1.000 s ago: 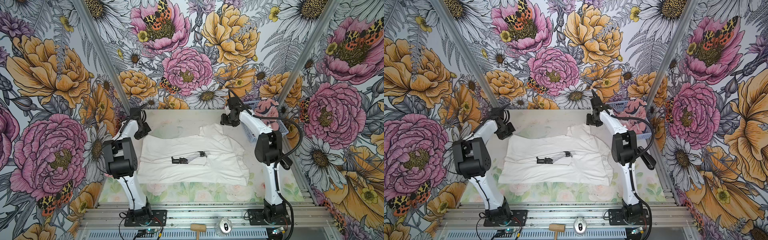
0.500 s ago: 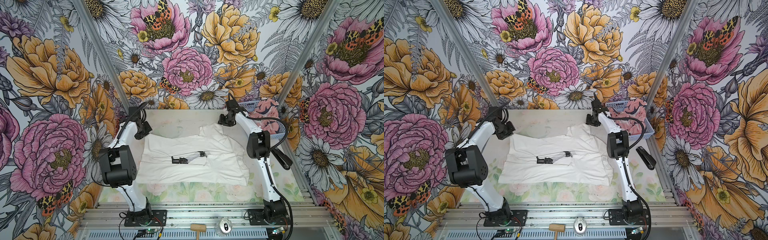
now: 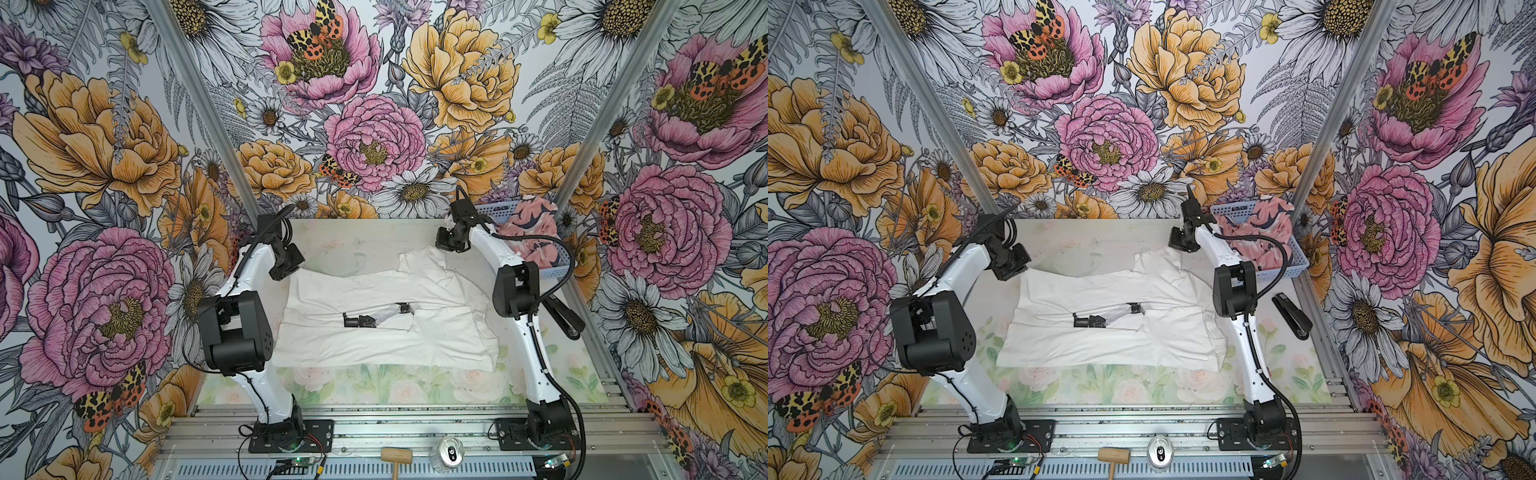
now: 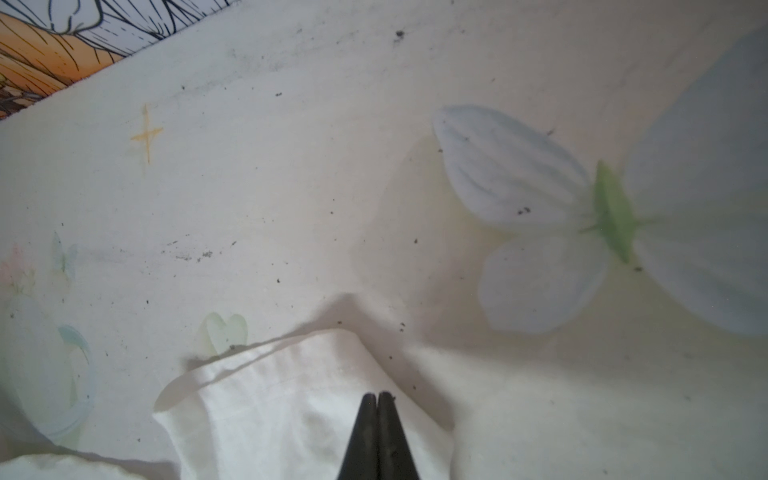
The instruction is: Fold and stack the mixed laundry pile
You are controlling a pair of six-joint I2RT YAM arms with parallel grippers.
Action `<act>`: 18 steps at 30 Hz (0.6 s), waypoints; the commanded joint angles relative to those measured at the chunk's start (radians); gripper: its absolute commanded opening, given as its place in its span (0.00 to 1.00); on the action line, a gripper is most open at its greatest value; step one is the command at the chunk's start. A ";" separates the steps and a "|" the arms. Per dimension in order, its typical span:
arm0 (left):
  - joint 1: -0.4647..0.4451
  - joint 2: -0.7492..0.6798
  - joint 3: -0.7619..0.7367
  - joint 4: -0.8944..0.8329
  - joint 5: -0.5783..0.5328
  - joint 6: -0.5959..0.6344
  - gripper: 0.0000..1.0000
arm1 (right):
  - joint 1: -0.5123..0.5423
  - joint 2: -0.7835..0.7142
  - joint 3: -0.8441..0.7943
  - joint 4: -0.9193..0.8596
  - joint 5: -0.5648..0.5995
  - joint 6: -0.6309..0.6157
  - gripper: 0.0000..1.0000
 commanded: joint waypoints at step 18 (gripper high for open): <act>0.003 -0.041 -0.026 0.003 0.027 -0.015 0.00 | -0.004 -0.029 -0.123 0.035 0.024 -0.044 0.26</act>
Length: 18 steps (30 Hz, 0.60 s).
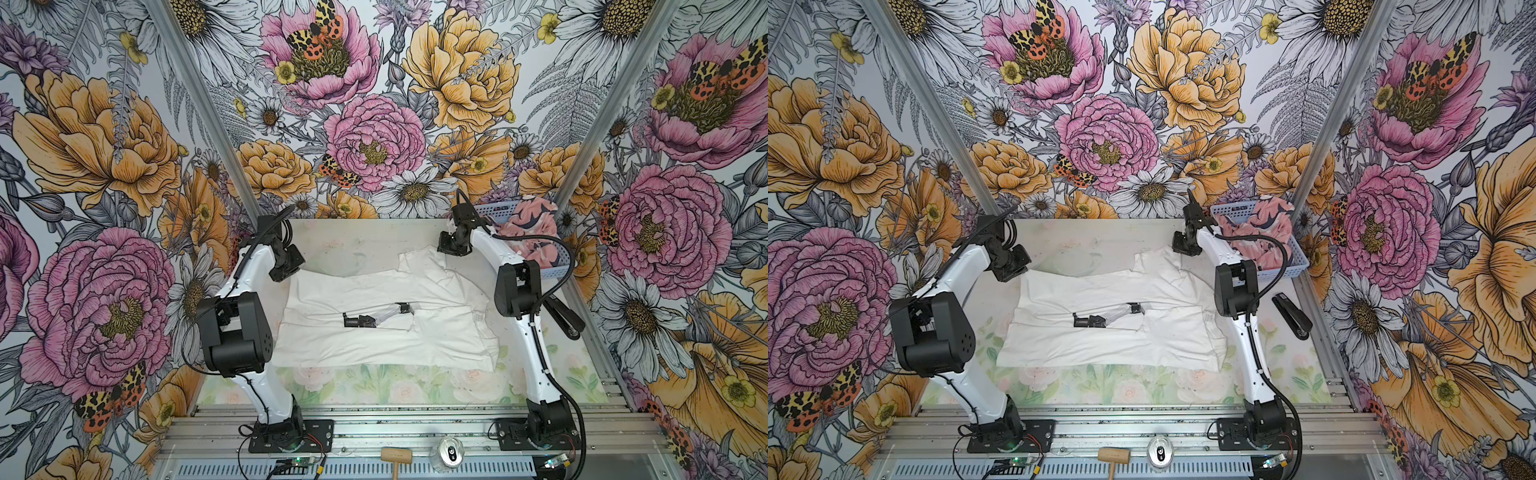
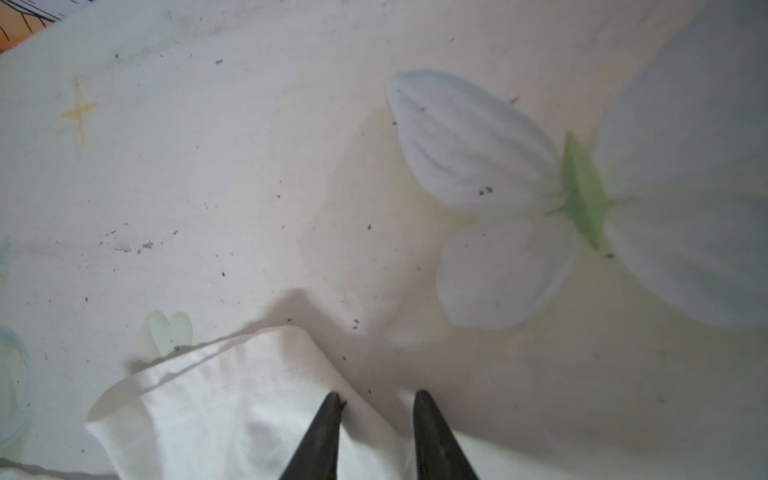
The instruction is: Fold and stack the mixed laundry pile
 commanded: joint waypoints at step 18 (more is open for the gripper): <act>-0.004 -0.098 -0.056 0.007 0.042 -0.028 0.00 | 0.097 -0.284 -0.210 0.071 0.080 -0.122 0.00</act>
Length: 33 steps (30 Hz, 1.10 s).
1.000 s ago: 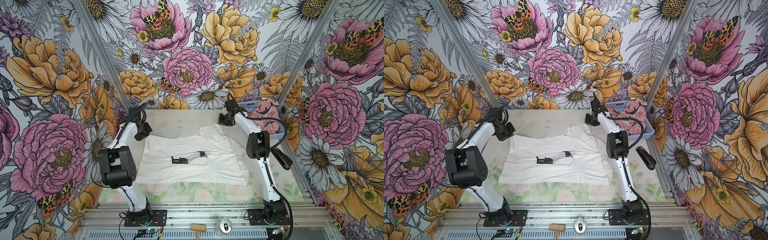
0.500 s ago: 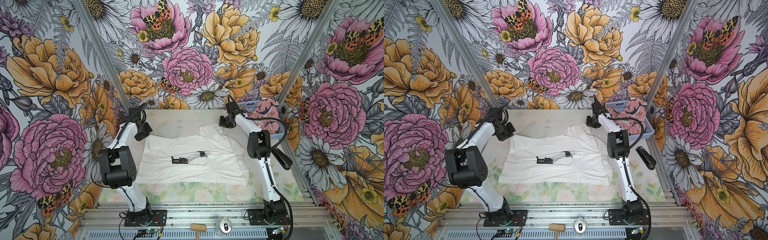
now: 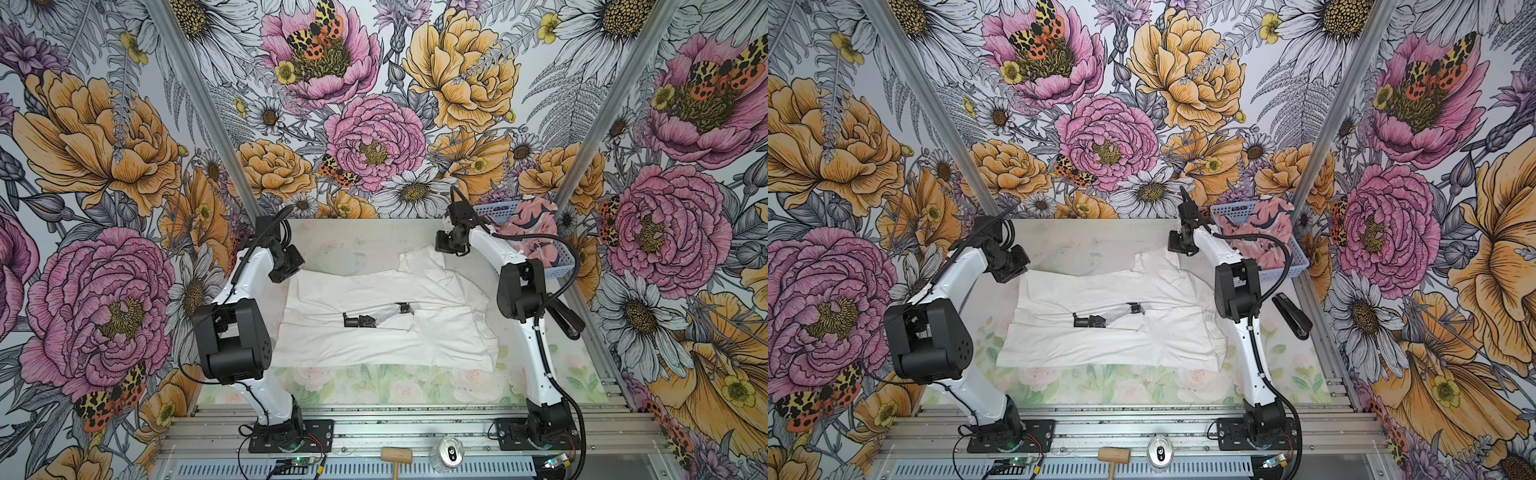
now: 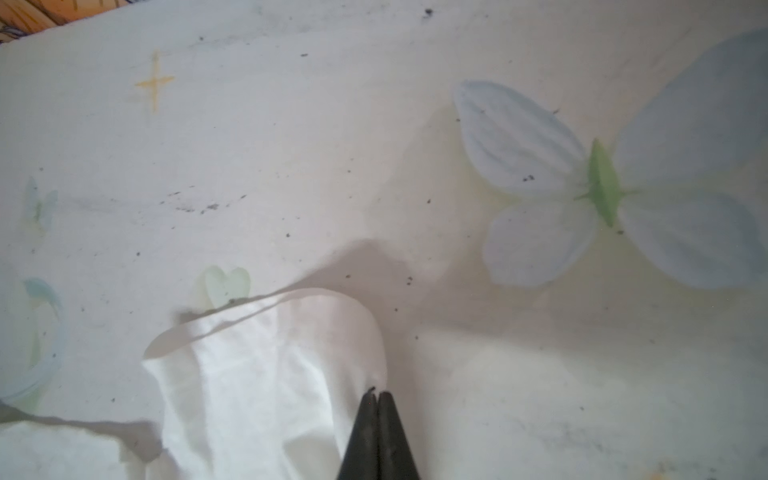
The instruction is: Fold and stack the mixed laundry pile
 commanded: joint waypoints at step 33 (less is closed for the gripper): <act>-0.036 -0.057 -0.085 0.023 0.038 -0.020 0.00 | 0.255 -0.409 -0.623 0.101 -0.040 -0.057 0.46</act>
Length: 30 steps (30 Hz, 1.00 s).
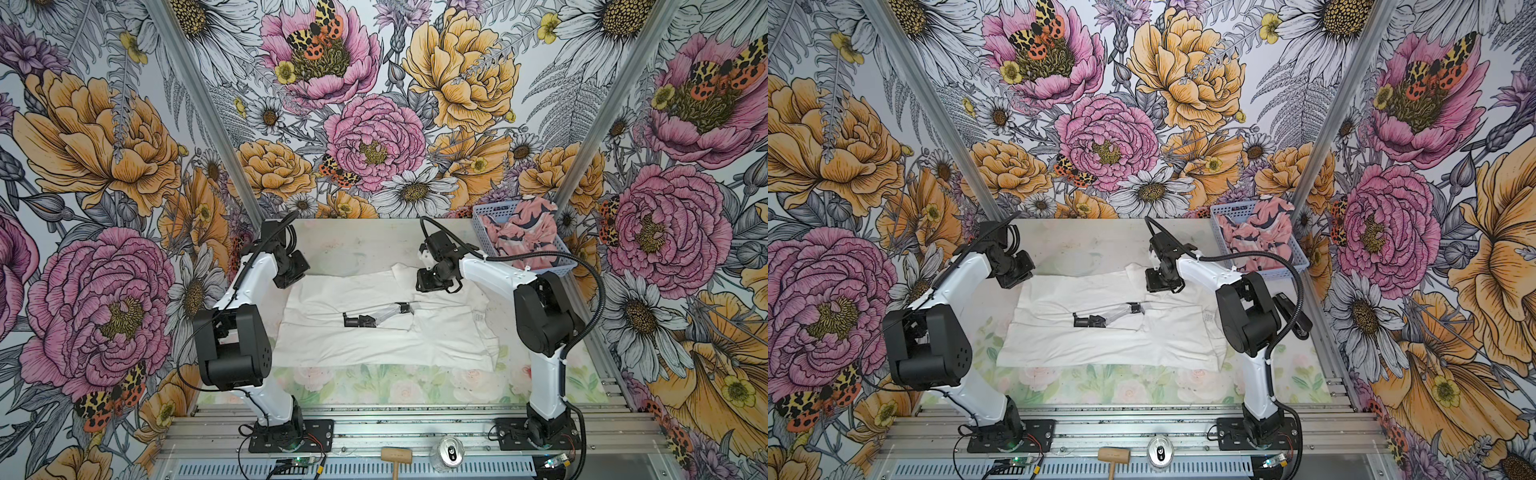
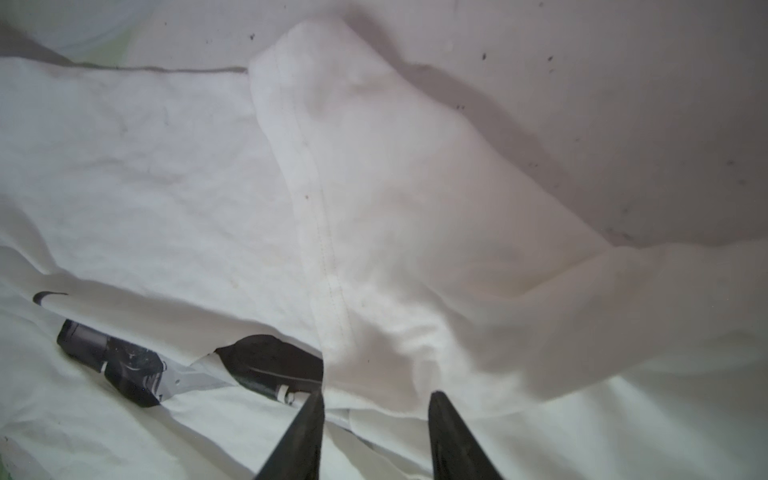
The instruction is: Fold and stack the mixed laundry pile
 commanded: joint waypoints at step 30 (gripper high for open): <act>-0.002 -0.023 -0.020 0.018 0.017 -0.009 0.00 | 0.087 0.082 0.084 -0.030 0.133 -0.155 0.31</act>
